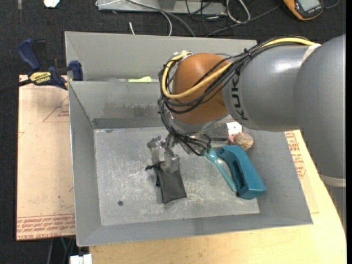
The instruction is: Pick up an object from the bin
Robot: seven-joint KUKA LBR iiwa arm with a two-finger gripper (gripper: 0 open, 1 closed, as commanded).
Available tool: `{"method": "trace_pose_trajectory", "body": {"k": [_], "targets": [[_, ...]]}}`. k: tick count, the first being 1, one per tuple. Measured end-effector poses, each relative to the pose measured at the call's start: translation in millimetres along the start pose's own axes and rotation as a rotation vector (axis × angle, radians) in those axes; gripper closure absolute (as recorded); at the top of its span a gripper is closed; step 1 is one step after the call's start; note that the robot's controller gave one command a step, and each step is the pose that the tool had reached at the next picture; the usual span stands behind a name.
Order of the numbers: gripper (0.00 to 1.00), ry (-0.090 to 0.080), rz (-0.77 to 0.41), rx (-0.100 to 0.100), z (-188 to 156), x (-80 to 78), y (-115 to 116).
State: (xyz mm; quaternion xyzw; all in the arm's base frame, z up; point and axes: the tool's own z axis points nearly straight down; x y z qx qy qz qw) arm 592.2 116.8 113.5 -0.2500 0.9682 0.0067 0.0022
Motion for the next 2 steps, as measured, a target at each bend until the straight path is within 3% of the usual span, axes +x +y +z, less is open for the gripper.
{"method": "trace_pose_trajectory", "body": {"k": [2], "targets": [[1.00, -0.005, 0.001, 0.002, -90, -2.1, 0]]}}
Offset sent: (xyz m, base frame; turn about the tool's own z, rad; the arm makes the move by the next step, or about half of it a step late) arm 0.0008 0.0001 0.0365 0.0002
